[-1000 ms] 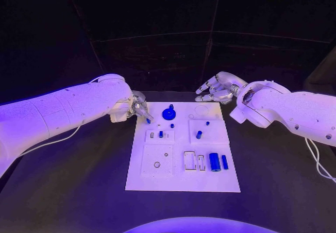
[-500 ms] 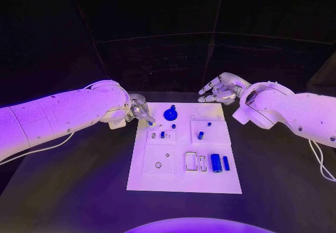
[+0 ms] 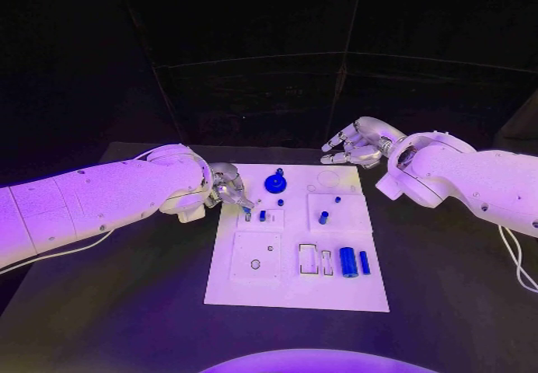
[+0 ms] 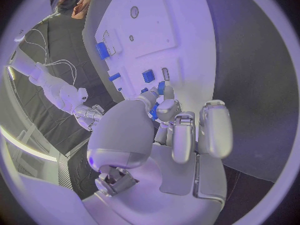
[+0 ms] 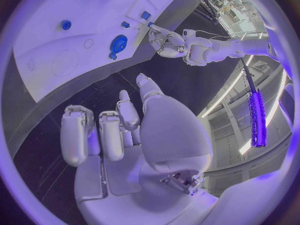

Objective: Assemble the parts on the task board

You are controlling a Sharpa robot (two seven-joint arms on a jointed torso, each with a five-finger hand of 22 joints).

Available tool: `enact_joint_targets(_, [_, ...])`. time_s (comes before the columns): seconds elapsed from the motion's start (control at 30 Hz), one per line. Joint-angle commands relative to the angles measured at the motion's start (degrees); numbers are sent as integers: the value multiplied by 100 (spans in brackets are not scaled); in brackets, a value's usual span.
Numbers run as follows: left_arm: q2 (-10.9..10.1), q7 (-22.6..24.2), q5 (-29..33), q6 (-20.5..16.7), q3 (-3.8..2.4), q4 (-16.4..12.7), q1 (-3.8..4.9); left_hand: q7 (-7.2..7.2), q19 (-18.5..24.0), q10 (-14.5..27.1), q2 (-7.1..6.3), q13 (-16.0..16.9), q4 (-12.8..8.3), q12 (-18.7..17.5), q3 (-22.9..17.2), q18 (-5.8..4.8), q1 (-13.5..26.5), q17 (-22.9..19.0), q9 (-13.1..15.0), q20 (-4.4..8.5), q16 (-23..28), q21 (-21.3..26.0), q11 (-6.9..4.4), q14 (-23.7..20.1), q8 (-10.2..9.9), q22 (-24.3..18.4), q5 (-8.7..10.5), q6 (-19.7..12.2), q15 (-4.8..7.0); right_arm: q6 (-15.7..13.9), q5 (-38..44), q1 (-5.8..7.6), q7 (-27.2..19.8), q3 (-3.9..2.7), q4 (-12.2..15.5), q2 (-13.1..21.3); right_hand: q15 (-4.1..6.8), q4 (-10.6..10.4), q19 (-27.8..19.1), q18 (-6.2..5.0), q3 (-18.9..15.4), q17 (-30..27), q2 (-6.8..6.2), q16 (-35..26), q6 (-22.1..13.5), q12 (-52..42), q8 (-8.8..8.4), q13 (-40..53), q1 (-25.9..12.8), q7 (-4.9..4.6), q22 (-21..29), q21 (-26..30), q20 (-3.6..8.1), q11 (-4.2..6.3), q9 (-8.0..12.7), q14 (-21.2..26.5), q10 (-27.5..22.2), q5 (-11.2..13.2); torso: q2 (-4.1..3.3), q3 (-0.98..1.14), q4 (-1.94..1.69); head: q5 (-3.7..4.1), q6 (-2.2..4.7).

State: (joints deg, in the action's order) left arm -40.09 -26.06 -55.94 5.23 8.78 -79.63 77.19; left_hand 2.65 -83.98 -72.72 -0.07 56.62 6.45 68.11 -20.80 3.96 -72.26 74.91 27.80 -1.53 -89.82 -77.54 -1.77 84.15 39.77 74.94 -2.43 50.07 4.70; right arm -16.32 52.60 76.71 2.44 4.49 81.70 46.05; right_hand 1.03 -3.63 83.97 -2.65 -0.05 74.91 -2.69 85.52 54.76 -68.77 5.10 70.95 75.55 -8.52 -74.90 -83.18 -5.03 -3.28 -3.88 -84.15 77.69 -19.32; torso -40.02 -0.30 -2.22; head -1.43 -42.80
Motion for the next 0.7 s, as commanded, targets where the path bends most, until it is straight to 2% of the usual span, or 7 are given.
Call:
enact_joint_targets(0.03, [-19,80,-117,-129,-3,-57,-13,-29,-60,-55,-63,-4,-572,-24,-639,-38,-10,1509,11,52,-18,14,1,585,21,5,-32,25,41,44,10,11,-33,-4,-2,-4,5,-13,-22,-41,-20,771,26,-32,-6,-7,30,2,-42,6,0,19,10,-5,-1,-416,14,-37,-10,0,10,1,-8])
enact_joint_targets(0.23, [-34,59,-139,-67,1,-97,-48,-29,-61,-58,-82,-3,-581,-24,-688,-38,8,1509,15,52,-18,15,1,585,27,7,-33,25,41,62,10,11,-40,-4,-2,2,5,-13,-22,-41,-20,771,26,-32,-6,-7,30,2,-42,6,0,19,10,-5,-1,-416,14,-37,-11,6,2,3,-12])
enact_joint_targets(0.43, [-13,34,-143,0,6,-116,-76,-29,-61,-58,-83,-3,-581,-24,-691,-38,9,1509,15,51,-18,15,1,585,27,7,-33,25,41,68,10,11,-42,-4,0,1,5,-13,-22,-41,-20,771,26,-32,-6,-7,30,2,-42,6,0,19,10,-5,-1,-416,14,-37,-10,2,6,-3,-25])
enact_joint_targets(0.7, [-4,-8,-144,76,10,-99,-87,-29,-63,-64,-100,2,-592,-20,-736,-39,24,1509,19,51,-18,12,1,585,32,12,-33,23,41,64,10,11,-40,-4,4,9,5,-13,-22,-41,-20,771,26,-32,-6,-7,30,2,-42,6,0,19,10,-5,-1,-416,14,-37,-10,6,11,-6,-35])
